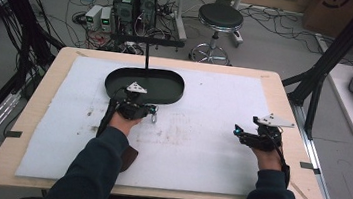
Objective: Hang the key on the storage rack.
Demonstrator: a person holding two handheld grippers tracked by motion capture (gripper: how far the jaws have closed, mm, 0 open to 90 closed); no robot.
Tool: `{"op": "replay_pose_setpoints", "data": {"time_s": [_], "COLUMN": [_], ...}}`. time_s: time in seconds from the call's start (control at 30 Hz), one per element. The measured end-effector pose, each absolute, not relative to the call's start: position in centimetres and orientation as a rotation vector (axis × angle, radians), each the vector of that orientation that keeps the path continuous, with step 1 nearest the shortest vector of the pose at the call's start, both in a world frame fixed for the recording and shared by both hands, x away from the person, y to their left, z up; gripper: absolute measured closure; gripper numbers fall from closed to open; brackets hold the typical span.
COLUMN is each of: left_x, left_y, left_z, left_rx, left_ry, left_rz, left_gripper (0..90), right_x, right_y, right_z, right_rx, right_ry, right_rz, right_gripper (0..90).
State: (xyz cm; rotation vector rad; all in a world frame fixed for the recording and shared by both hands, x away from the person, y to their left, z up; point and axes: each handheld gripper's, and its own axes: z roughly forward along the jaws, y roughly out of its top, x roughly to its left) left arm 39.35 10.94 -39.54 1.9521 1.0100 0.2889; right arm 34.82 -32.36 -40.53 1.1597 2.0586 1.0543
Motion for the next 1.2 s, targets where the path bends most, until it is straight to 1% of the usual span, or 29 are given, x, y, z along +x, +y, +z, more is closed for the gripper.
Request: {"op": "replay_pose_setpoints", "data": {"time_s": [0.23,0.27,0.33,0.37,0.5,0.53,0.7,0.8,1.07,1.2], "left_x": [39.3,39.4,39.5,39.8,40.7,40.7,42.9,43.8,48.0,48.8], "left_y": [13.1,14.1,14.7,15.8,18.3,18.3,20.8,21.4,23.6,24.2], "left_z": [-36.9,-36.2,-35.8,-35.2,-34.0,-34.0,-32.5,-32.2,-31.2,-31.3], "left_rx": [1.874,1.835,1.817,1.789,1.746,1.746,1.707,1.693,1.692,1.673], "left_ry": [0.938,0.937,0.936,0.930,0.932,0.932,0.908,0.902,0.952,0.965], "left_rz": [0.367,0.391,0.392,0.413,0.453,0.453,0.495,0.515,0.560,0.571], "left_gripper": [88.2,88.2,88.1,88.1,88.1,88.2,88.2,88.1,88.1,88.1], "right_x": [34.8,34.8,34.8,34.8,34.8,34.8,35.0,35.1,35.0,35.1], "right_y": [-32.3,-32.3,-32.3,-32.3,-32.3,-32.3,-32.2,-32.1,-32.1,-32.1], "right_z": [-40.5,-40.5,-40.5,-40.5,-40.5,-40.5,-40.7,-40.7,-40.5,-40.6], "right_rx": [1.156,1.156,1.155,1.152,1.148,1.148,1.139,1.128,1.136,1.141], "right_ry": [2.060,2.060,2.058,2.058,2.053,2.053,2.057,2.061,2.039,2.039], "right_rz": [1.053,1.053,1.055,1.053,1.051,1.051,1.032,1.022,1.013,1.005], "right_gripper": [21.8,21.8,21.8,21.8,21.8,21.8,21.8,21.8,21.8,21.8]}}
